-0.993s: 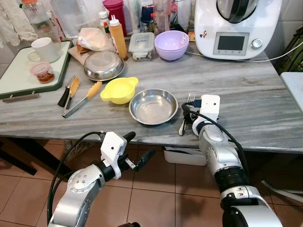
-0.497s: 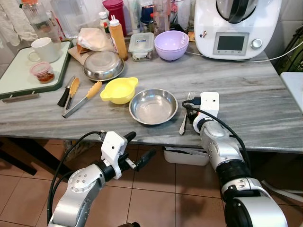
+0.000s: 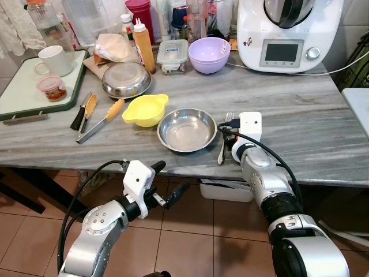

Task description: Setting the table

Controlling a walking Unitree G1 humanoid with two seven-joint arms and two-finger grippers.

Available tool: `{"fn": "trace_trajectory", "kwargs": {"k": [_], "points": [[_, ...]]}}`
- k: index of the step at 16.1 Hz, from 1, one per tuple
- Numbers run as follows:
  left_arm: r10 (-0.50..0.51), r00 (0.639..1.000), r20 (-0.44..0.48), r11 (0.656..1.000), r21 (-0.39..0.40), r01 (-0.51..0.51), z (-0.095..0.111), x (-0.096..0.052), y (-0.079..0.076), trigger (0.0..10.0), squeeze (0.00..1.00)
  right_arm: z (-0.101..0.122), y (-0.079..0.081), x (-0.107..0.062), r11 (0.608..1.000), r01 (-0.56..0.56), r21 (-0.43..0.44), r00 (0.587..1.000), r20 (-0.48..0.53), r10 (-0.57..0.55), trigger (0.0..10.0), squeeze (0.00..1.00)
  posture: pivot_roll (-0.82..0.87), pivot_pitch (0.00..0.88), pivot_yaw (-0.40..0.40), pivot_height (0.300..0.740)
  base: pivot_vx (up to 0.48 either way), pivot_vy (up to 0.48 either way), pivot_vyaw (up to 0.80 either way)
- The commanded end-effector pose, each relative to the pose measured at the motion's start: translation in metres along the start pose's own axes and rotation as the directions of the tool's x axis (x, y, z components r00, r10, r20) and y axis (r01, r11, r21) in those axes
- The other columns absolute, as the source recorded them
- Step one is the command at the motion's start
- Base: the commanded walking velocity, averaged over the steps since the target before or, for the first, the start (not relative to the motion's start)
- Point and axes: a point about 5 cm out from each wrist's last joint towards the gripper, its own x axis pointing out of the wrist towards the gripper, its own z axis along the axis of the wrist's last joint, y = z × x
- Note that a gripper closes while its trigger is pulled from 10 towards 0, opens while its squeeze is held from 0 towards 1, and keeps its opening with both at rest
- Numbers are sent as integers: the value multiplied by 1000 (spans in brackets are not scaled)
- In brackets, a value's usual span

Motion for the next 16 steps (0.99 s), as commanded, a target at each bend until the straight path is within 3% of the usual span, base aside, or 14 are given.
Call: {"fn": "trace_trajectory", "kwargs": {"k": [1, 2, 3, 4, 16], "points": [[8, 1000, -15, 1000, 18, -8, 1, -2, 2, 10000, 0, 1, 7, 2, 999, -30, -10, 1000, -3, 30, 6196, 0, 8, 120, 99, 740, 0, 0, 0], [7, 1000, -16, 1000, 18, -7, 1, -2, 2, 10000, 0, -2, 8, 1, 999, -33, -12, 999, -12, 33, 4706, 0, 8, 120, 99, 740, 0, 0, 0], [7, 1000, -18, 1000, 18, -7, 0, -2, 2, 10000, 0, -3, 8, 1, 999, -34, -13, 999, -16, 33, 4706, 0, 8, 120, 99, 740, 0, 0, 0], [6, 1000, -18, 1000, 18, -6, 0, -2, 2, 10000, 0, -5, 8, 1, 999, -34, -10, 999, -20, 34, 78, 0, 8, 120, 99, 740, 0, 0, 0], [7, 1000, -23, 1000, 14, -6, -2, -1, 2, 10000, 0, -23, -13, -6, 999, -24, -45, 998, -62, 21, 0, 0, 0, 121, 103, 740, 0, 0, 0]]}}
